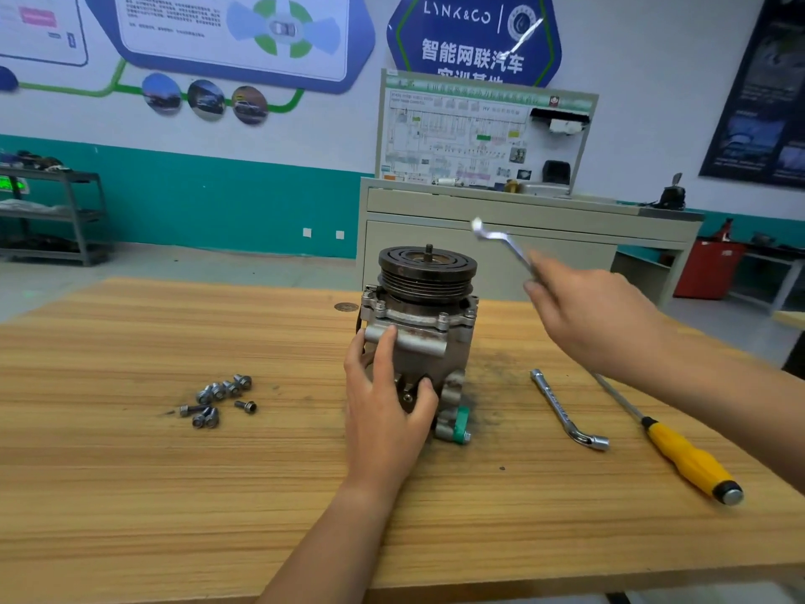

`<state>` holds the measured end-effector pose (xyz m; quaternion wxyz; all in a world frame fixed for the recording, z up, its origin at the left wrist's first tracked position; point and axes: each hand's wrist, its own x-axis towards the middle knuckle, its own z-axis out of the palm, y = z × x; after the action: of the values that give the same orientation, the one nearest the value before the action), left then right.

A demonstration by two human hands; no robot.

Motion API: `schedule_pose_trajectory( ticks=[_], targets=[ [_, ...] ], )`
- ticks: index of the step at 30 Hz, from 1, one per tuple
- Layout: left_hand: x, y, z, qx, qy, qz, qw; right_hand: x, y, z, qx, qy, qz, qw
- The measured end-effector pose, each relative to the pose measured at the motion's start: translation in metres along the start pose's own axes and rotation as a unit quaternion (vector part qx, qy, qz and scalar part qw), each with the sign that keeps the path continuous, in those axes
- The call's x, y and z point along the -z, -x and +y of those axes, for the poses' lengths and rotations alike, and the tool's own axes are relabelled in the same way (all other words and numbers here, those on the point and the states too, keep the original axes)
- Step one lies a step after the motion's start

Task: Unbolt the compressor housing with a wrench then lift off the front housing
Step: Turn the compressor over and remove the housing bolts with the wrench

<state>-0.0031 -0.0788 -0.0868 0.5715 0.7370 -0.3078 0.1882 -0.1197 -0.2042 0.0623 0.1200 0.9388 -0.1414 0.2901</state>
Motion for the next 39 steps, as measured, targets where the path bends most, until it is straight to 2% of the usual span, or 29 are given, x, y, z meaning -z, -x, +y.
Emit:
schedule_pose_trajectory(
  ticks=[3, 8, 17, 21, 27, 29, 33, 39],
  targets=[
    [0.001, 0.001, 0.001, 0.0, 0.0, 0.0, 1.0, 0.005, 0.017, -0.01, 0.007, 0.049, -0.107, 0.993],
    [0.003, 0.002, 0.002, -0.004, 0.001, 0.005, 1.0, 0.005, 0.019, -0.031, 0.031, 0.15, -0.137, 0.979],
    [0.002, 0.002, 0.001, -0.009, -0.003, 0.005, 1.0, 0.028, 0.006, -0.073, 0.105, 0.255, -0.222, 0.935],
    [0.002, 0.002, 0.001, -0.005, -0.006, 0.002, 1.0, 0.025, -0.007, -0.067, 0.102, 0.261, -0.216, 0.935],
    [0.003, 0.001, 0.0, -0.011, -0.009, -0.006, 1.0, 0.006, -0.021, -0.024, 0.131, 0.326, -0.167, 0.921],
    [0.002, 0.001, -0.001, -0.015, -0.021, -0.008, 1.0, -0.002, -0.025, -0.019, 0.123, 0.327, -0.178, 0.92],
    [0.002, 0.001, -0.002, -0.019, -0.038, -0.009, 0.999, -0.022, -0.039, -0.015, 0.079, 0.256, -0.188, 0.945],
    [0.001, 0.001, -0.004, -0.025, -0.031, -0.014, 0.999, -0.039, -0.038, -0.007, 0.045, 0.134, -0.092, 0.986]
  ],
)
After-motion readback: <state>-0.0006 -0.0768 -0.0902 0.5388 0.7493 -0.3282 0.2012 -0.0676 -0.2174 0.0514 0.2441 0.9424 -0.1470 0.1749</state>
